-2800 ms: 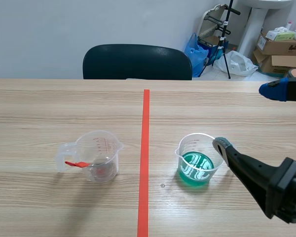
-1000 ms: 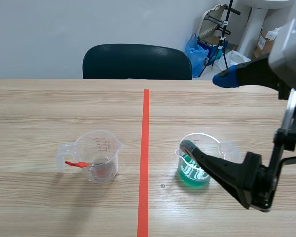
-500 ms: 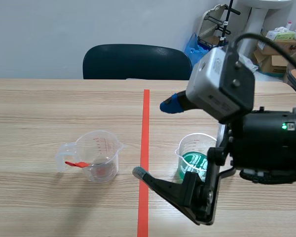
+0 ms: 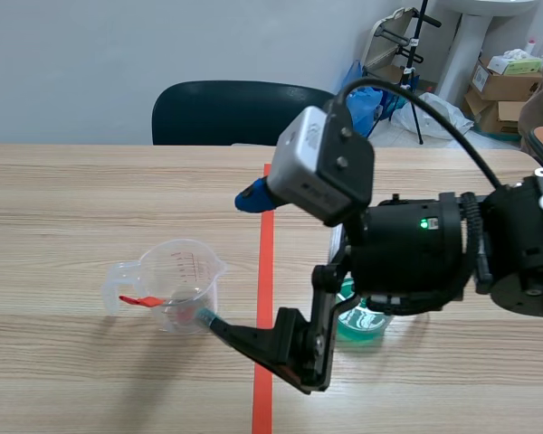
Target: Do the redox reaction experiment
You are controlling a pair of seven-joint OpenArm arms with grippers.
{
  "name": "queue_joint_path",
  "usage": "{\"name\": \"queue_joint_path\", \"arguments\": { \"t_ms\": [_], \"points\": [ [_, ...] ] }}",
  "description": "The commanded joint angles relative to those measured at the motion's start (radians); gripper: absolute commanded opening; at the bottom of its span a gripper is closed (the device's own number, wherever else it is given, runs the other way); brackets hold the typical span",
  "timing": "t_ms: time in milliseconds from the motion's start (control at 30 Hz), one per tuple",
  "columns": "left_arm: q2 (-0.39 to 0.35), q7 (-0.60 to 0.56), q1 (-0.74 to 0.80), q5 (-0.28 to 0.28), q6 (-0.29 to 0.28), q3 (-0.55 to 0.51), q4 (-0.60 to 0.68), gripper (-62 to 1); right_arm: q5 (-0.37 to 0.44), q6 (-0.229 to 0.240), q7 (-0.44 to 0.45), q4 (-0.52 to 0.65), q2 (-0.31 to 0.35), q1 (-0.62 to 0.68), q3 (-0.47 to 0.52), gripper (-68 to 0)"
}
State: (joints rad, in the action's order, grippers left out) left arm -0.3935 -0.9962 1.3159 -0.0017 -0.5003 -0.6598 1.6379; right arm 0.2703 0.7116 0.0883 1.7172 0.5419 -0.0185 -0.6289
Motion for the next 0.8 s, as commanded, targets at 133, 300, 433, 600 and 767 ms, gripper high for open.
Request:
{"name": "queue_joint_path", "arguments": {
  "t_ms": [133,300,433,600,767],
  "points": [
    [0.033,-0.016,0.001,-0.012,-0.001,-0.001,-0.002,1.4,-0.030,-0.005,0.029,-0.072,-0.055,-0.065,-0.050,0.4],
    [0.037,0.013,0.001,-0.005,-0.005,-0.001,-0.002,1.4,-0.097,-0.005,0.053,-0.127,-0.105,-0.110,-0.103,0.4],
    [0.066,0.028,0.001,0.021,-0.004,-0.001,-0.002,1.4,-0.133,-0.008,0.055,-0.174,-0.149,-0.140,-0.138,0.4],
    [0.077,0.028,0.001,0.035,-0.004,0.000,-0.002,1.4,-0.138,-0.013,0.056,-0.229,-0.199,-0.176,-0.159,0.4],
    [0.077,0.028,0.001,0.035,-0.004,0.000,-0.002,1.4,-0.182,-0.021,0.057,-0.262,-0.232,-0.201,-0.169,0.4]
  ]
}}
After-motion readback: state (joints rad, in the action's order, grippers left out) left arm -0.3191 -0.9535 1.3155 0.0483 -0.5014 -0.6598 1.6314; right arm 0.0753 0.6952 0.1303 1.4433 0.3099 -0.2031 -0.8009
